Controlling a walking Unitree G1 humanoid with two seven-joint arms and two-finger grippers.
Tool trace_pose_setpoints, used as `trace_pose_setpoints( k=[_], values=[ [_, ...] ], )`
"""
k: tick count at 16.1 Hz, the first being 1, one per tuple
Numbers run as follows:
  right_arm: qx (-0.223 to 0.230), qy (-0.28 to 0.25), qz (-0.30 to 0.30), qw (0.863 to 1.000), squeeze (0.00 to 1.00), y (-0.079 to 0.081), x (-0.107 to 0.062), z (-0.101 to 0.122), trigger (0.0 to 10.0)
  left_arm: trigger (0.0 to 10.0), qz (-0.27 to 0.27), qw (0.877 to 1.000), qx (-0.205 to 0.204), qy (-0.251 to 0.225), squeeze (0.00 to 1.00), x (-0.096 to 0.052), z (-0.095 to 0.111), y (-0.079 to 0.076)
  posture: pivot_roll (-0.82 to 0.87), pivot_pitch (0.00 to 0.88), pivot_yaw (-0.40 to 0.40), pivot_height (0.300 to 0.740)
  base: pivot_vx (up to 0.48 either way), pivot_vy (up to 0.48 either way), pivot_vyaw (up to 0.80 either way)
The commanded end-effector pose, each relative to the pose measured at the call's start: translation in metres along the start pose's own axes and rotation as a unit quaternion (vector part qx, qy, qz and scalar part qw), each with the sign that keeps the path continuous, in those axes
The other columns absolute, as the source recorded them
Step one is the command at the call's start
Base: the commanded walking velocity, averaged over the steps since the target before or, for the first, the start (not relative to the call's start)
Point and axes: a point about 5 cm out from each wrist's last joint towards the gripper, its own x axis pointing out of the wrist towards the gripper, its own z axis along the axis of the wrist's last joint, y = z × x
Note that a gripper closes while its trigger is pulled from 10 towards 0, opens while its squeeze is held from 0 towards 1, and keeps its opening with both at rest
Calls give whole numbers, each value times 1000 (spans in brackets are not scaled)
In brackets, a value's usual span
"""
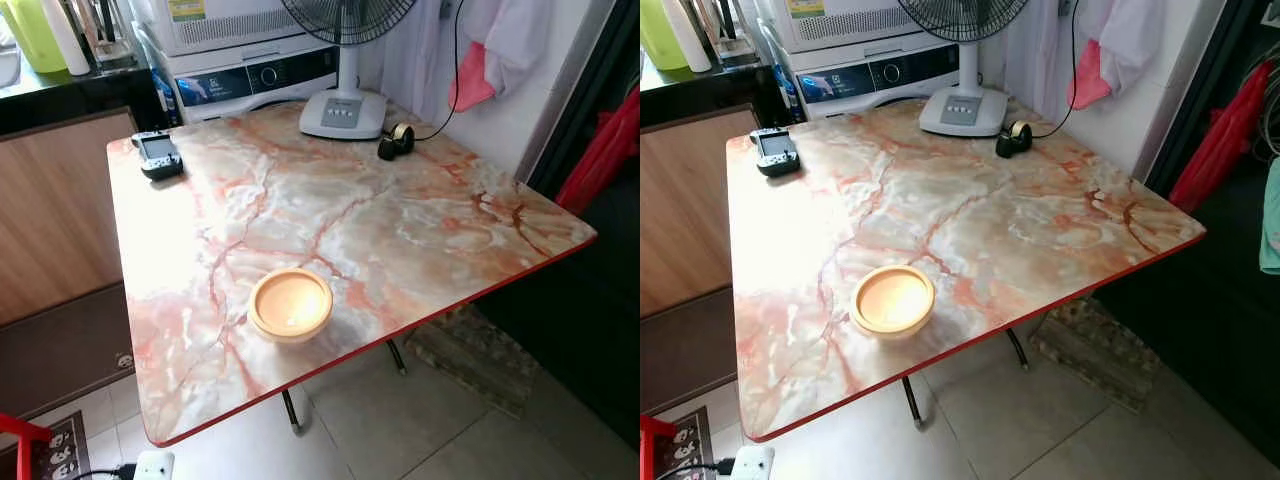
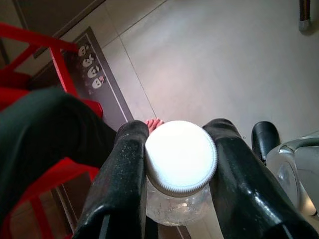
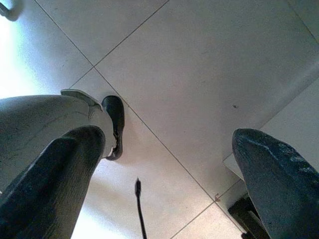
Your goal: Restocking fridge
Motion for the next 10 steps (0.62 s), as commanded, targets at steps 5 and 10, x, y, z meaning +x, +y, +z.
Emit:
trace_pose_setpoints(
  k=[5, 10],
  values=[
    [8, 3, -4, 1000, 0, -3, -1, -4, 10000, 10000, -39, 995, 86, 16, 0, -1, -13, -7, 9, 0, -2, 740, 0, 0, 0],
    [7, 1, -2, 1000, 0, -3, -2, -5, 10000, 10000, -46, 997, 59, 36, 0, -2, -20, -9, 3, 0, 4, 740, 0, 0, 0]
  ],
)
